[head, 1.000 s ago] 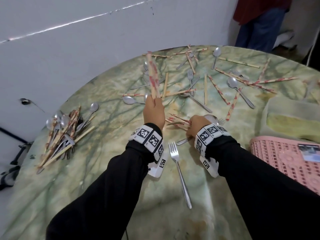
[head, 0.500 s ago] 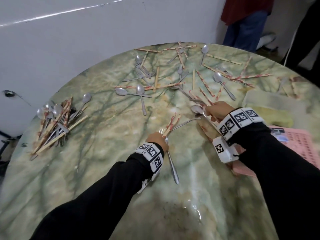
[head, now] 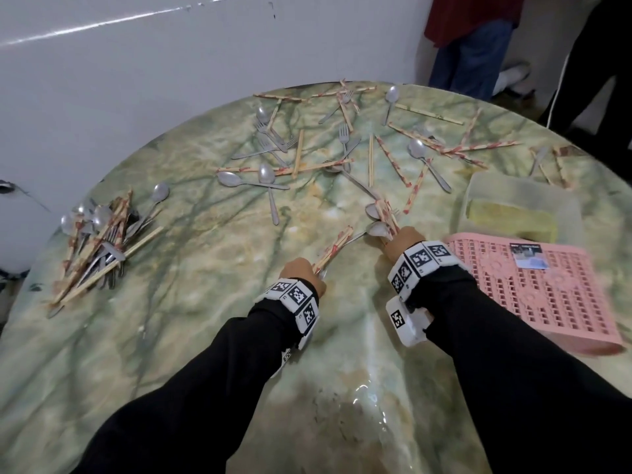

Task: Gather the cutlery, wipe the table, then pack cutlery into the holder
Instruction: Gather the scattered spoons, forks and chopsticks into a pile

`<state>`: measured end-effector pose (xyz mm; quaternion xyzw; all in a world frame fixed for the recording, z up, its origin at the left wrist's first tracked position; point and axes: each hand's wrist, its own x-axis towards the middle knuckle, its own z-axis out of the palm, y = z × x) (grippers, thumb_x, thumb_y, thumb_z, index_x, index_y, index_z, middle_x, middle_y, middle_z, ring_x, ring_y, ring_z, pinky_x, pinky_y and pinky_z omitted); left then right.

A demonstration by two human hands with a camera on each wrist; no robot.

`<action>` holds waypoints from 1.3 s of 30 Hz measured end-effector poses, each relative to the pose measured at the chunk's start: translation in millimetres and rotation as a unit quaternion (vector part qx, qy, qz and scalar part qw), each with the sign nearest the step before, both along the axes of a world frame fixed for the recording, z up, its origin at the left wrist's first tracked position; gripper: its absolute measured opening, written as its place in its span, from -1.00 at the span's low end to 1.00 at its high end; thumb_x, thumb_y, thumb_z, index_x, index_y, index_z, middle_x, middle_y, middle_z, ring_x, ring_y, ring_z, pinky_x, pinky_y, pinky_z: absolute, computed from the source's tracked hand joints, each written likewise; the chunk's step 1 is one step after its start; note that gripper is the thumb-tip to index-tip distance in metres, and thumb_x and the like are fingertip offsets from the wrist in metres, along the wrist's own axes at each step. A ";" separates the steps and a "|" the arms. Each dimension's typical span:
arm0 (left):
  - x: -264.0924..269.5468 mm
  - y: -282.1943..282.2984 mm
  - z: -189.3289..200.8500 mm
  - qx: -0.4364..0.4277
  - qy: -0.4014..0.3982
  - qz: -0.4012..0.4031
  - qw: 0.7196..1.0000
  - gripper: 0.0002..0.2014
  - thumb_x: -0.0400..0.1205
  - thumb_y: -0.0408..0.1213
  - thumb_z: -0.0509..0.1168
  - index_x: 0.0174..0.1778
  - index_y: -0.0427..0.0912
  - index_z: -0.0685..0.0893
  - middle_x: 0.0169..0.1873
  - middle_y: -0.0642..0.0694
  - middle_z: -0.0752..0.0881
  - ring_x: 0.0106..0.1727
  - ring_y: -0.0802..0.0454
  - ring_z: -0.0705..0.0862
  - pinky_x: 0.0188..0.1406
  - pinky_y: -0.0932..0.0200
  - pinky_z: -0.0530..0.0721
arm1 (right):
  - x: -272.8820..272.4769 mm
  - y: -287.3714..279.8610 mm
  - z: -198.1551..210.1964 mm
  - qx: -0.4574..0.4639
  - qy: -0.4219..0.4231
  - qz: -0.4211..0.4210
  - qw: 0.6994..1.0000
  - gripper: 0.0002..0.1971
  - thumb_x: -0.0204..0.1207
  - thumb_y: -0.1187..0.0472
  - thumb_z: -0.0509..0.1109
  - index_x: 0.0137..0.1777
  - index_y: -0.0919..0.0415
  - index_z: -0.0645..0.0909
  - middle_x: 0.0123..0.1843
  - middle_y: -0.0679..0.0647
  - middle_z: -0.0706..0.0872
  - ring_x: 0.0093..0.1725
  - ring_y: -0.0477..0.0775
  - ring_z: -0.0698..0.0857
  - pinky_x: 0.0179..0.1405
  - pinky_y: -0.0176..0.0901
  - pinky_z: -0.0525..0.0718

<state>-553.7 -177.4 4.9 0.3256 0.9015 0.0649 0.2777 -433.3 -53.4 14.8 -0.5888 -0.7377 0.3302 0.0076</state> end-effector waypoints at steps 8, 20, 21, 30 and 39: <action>-15.1 5.9 0.0 -0.039 0.020 -0.055 0.998 -0.88 0.61 -0.25 0.26 -0.13 -0.24 0.51 -0.29 -0.13 0.57 -0.20 -0.10 0.54 -0.35 0.19 0.50 | -7.8 -8.1 -8.0 0.034 -0.032 -0.028 0.999 -0.77 0.60 0.35 0.22 0.13 0.49 0.57 0.15 0.37 0.69 0.16 0.35 0.68 0.05 0.03 0.61; -18.8 29.5 9.4 0.055 0.025 -0.050 0.997 -0.69 0.67 -0.29 0.11 0.31 -0.29 0.34 0.19 -0.32 0.58 0.14 -0.28 0.61 0.05 -0.02 0.55 | -0.2 -14.3 -12.5 0.046 -0.089 0.029 0.995 -0.75 0.59 0.38 0.19 0.15 0.48 0.60 0.14 0.35 0.71 0.15 0.32 0.70 0.06 -0.03 0.67; -17.1 32.8 8.6 0.063 0.027 -0.040 0.997 -0.69 0.67 -0.33 0.09 0.33 -0.28 0.33 0.22 -0.35 0.55 0.17 -0.29 0.59 0.08 -0.03 0.54 | 0.3 -14.3 -11.5 0.038 -0.082 0.035 0.995 -0.73 0.60 0.35 0.19 0.20 0.45 0.58 0.19 0.33 0.69 0.20 0.31 0.67 0.08 -0.02 0.62; -12.6 57.9 1.5 0.148 0.044 -0.062 0.986 -0.74 0.64 -0.46 0.10 0.26 -0.34 0.43 0.06 -0.35 0.67 0.04 -0.29 0.65 -0.12 0.04 0.51 | 8.3 -24.1 -1.7 0.059 -0.085 0.034 0.994 -0.79 0.57 0.27 0.22 0.08 0.36 0.60 0.06 0.23 0.73 0.03 0.22 0.72 -0.22 -0.22 0.50; -10.8 71.3 -11.6 0.091 0.037 -0.089 0.991 -0.74 0.53 -0.28 0.40 0.07 -0.35 0.65 0.05 -0.30 0.69 0.04 -0.23 0.70 -0.04 0.05 0.62 | 6.6 -19.3 -6.3 0.051 -0.093 0.046 0.993 -0.81 0.55 0.31 0.24 0.06 0.34 0.63 0.04 0.21 0.75 0.03 0.17 0.74 -0.27 -0.27 0.50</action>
